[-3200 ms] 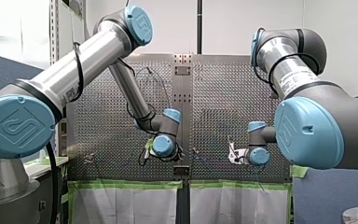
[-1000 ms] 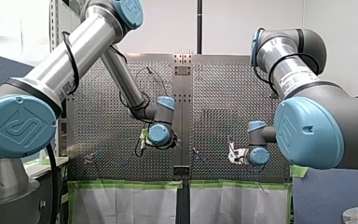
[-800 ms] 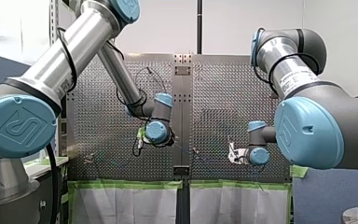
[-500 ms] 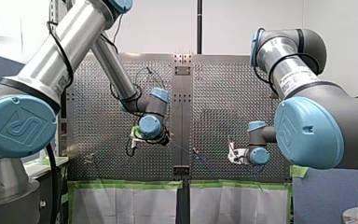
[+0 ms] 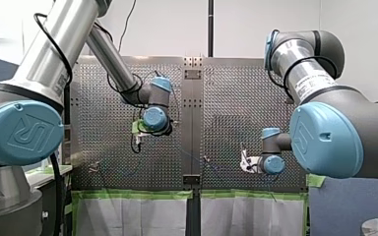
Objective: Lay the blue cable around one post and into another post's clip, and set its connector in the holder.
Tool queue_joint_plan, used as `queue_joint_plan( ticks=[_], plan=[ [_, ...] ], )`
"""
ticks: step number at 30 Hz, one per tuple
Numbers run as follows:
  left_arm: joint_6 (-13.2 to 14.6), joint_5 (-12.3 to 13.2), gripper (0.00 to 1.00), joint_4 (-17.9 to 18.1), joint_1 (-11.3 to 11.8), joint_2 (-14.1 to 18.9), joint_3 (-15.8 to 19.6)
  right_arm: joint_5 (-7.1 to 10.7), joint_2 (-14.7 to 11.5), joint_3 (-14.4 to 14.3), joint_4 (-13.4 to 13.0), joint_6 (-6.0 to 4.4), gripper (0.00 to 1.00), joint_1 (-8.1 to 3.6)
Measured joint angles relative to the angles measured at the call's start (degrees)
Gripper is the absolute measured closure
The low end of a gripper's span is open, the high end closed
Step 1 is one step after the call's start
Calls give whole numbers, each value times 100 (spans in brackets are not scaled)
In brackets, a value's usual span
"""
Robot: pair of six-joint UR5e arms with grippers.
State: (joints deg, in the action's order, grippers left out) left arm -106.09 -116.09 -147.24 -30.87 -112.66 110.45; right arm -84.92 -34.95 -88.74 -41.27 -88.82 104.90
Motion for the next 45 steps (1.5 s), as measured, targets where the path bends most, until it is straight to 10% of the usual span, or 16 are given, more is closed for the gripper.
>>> queue_joint_plan(
  ticks=[35, 45],
  plan=[
    [-1804, 1313, 0, 230, 1757, 1790, -114, 4, 2, 0, -17, -4, 100, -3],
    [-2297, 1678, 0, 222, 2138, 1661, -132, 5, 2, 0, -5, 1, 100, 0]
  ],
)
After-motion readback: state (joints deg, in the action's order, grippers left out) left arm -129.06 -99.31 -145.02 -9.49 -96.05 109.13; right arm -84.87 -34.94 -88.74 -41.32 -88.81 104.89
